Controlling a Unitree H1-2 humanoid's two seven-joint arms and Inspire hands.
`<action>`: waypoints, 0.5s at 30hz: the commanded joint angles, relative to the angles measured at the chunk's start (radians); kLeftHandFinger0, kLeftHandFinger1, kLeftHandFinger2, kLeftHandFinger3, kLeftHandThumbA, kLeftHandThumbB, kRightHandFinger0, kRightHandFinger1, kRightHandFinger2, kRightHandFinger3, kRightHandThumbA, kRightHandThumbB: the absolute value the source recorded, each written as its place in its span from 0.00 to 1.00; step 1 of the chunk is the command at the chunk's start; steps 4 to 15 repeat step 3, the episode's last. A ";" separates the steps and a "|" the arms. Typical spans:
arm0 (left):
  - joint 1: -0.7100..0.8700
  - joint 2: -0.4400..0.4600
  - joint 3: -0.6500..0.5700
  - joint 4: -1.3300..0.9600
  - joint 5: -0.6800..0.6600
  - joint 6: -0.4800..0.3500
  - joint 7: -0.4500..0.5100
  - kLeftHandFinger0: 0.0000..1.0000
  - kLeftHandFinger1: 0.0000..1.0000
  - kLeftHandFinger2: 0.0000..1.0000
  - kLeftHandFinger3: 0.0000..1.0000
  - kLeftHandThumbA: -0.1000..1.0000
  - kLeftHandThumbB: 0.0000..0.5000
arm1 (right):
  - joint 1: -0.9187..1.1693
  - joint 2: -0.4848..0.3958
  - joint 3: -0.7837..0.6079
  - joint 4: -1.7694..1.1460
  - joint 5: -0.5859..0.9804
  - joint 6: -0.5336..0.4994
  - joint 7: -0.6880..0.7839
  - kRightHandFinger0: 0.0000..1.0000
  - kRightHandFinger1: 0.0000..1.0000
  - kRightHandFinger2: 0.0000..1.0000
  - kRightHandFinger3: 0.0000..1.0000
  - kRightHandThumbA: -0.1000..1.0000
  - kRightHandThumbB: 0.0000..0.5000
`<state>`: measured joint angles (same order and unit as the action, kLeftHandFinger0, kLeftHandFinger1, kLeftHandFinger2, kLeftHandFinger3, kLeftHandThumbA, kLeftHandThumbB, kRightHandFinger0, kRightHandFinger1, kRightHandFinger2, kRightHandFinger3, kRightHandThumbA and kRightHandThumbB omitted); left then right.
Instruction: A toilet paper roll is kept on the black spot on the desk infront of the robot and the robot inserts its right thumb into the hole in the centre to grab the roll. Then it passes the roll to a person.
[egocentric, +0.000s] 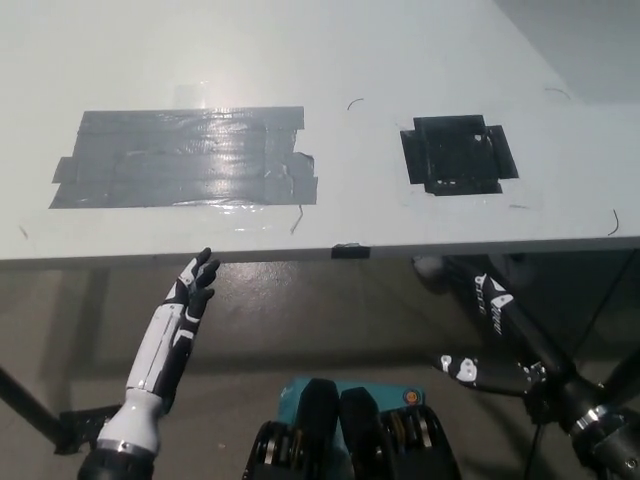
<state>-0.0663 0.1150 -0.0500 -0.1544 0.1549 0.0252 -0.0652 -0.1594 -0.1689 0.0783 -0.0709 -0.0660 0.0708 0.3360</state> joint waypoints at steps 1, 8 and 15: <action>-0.011 0.007 0.005 -0.023 -0.002 -0.030 0.004 1.00 1.00 1.00 1.00 1.00 0.06 | -0.027 -0.010 0.011 0.001 0.001 -0.050 -0.013 1.00 1.00 1.00 1.00 0.82 0.52; -0.009 0.005 0.003 -0.024 -0.003 -0.024 0.003 1.00 1.00 1.00 1.00 1.00 0.08 | -0.024 -0.015 0.015 -0.003 -0.009 -0.045 -0.014 1.00 1.00 1.00 1.00 0.83 0.51; -0.009 0.005 0.003 -0.024 -0.003 -0.024 0.003 1.00 1.00 1.00 1.00 1.00 0.08 | -0.024 -0.015 0.015 -0.003 -0.009 -0.045 -0.014 1.00 1.00 1.00 1.00 0.83 0.51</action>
